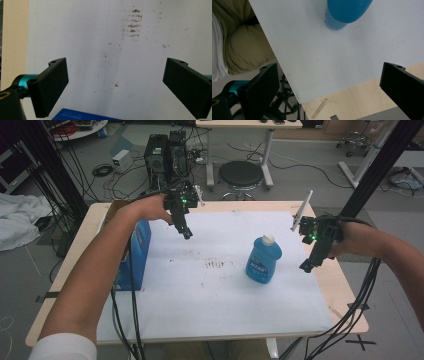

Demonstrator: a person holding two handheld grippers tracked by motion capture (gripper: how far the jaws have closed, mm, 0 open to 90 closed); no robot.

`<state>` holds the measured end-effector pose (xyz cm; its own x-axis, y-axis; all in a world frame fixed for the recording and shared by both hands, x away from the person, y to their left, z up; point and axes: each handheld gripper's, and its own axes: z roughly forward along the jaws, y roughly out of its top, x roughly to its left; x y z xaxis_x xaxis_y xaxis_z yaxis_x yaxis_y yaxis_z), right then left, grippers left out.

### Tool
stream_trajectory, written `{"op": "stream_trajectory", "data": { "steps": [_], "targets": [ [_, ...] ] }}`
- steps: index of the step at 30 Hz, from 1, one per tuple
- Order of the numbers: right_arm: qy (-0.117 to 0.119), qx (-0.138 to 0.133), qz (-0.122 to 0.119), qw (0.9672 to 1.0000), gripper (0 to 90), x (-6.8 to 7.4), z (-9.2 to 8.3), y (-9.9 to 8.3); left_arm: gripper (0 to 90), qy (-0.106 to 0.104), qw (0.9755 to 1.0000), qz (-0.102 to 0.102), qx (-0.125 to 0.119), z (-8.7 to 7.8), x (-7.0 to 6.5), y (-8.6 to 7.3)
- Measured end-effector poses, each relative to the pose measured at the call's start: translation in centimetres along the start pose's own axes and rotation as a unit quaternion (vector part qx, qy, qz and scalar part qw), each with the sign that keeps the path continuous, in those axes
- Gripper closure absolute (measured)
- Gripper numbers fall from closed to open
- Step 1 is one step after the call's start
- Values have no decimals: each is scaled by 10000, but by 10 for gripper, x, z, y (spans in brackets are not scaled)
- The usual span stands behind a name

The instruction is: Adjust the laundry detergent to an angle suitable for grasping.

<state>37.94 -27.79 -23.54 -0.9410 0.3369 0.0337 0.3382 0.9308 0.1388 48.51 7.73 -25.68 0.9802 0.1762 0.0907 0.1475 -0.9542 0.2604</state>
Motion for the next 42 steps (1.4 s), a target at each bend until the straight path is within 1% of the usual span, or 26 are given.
{"op": "stream_trajectory", "data": {
  "steps": [1, 4, 6, 8, 14, 16, 21, 24, 29, 33, 42],
  "targets": [
    [-1, 21, 27, 10000, 18, 1, -1, 0, 63, 14, 10000, -25, -26, -1, 0, 0],
    [-16, 0, -6, 10000, 18, 2, -1, -1, 63, 23, 10000, -36, -36, -1, 0, 0],
    [-29, -21, 4, 10000, 18, 3, -4, -2, 63, 47, 10000, 1, -35, -3, -2, 0],
    [-31, -11, 26, 10000, 18, 2, -4, -2, 63, 66, 10000, -43, -52, -4, -2, -1],
    [-71, -5, 60, 10000, 18, 5, -5, -3, 63, 87, 10000, 11, -41, -5, -5, 1],
    [-77, -22, 50, 10000, 18, 6, -6, -3, 63, 107, 9999, 10, -67, -6, -6, 0],
    [-82, -26, -15, 10000, 18, 7, -5, -2, 63, 136, 9999, 19, -7, -8, -9, 0],
    [-108, -12, -6, 9999, 18, 7, -5, -3, 63, 154, 9999, 10, -57, -10, -9, 1],
    [-147, -52, 115, 9998, 18, 7, -7, -4, 63, 151, 9999, 20, -42, -8, -9, 1],
    [-187, -49, 160, 9997, 18, 8, -8, -5, 63, 145, 9999, 47, -40, -8, -10, 1],
    [-218, -81, 165, 9996, 18, 9, -8, -6, 63, 131, 9999, 39, -45, -8, -9, 0]
  ]
}}
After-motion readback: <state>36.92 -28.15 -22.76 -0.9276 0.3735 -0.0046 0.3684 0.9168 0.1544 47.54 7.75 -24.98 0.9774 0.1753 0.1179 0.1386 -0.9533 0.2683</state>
